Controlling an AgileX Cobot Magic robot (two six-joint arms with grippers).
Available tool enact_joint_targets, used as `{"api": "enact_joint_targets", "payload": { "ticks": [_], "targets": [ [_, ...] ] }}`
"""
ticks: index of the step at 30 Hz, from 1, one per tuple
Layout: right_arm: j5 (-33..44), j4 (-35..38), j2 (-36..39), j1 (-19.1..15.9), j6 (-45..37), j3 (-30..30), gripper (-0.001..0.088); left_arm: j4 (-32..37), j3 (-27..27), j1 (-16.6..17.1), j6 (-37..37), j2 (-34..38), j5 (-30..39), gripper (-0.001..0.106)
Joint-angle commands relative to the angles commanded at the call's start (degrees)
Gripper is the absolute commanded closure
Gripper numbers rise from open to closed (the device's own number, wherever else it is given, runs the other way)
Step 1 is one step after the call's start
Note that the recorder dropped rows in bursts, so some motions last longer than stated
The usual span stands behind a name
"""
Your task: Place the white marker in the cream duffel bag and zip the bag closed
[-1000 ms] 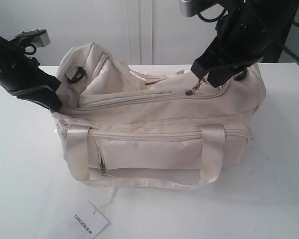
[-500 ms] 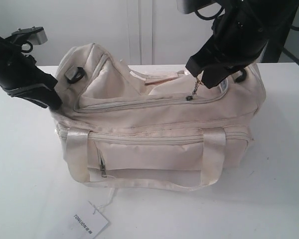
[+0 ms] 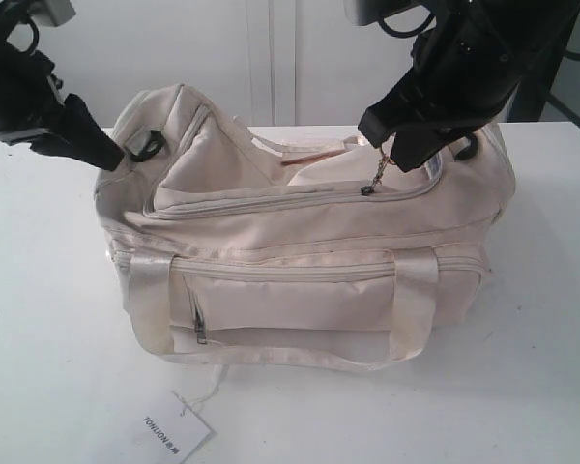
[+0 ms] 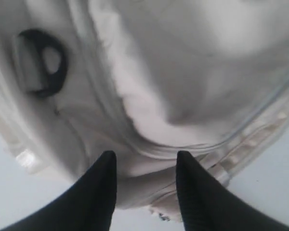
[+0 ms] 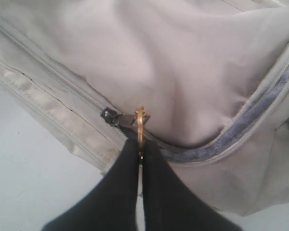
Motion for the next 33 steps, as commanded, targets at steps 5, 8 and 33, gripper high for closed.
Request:
{"api": "enact_joint_targets", "payload": {
  "ticks": [5, 8, 33],
  "targets": [
    [0.0, 0.0, 0.0, 0.0, 0.0, 0.0, 0.0868, -6.4, 0.0, -1.1, 9.2, 0.0, 2.7, 0.06],
    [0.0, 0.0, 0.0, 0.0, 0.0, 0.0, 0.0868, -6.2, 0.0, -3.8, 11.5, 0.1, 2.7, 0.06],
    [0.0, 0.0, 0.0, 0.0, 0.0, 0.0, 0.0868, -0.3, 0.0, -22.4, 26.7, 5.8, -16.1, 0.05]
  ]
}}
